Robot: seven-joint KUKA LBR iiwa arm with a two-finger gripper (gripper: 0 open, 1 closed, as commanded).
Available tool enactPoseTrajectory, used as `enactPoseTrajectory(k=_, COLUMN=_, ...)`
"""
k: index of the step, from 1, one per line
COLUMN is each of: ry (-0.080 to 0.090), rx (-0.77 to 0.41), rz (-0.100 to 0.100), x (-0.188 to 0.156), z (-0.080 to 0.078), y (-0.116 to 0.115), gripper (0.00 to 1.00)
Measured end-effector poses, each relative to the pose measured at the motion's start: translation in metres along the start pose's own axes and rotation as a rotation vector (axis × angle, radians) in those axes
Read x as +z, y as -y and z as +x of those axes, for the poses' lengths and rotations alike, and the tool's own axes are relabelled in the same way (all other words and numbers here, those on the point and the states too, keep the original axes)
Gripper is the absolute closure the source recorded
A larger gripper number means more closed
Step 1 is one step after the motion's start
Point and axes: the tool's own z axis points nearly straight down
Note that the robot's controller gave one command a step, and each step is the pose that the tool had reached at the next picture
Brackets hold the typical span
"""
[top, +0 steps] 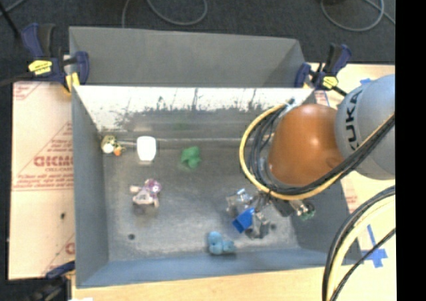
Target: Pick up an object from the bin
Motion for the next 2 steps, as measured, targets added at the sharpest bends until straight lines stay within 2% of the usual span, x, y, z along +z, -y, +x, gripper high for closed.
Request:
enactPoseTrajectory(k=1, ry=0.005, rx=0.001, rz=0.003, x=-0.071, z=-0.002, y=0.005, gripper=1.00)
enactPoseTrajectory(k=2, ry=0.002, rx=0.019, rz=0.001, x=-0.131, z=-0.006, y=0.001, gripper=1.00)
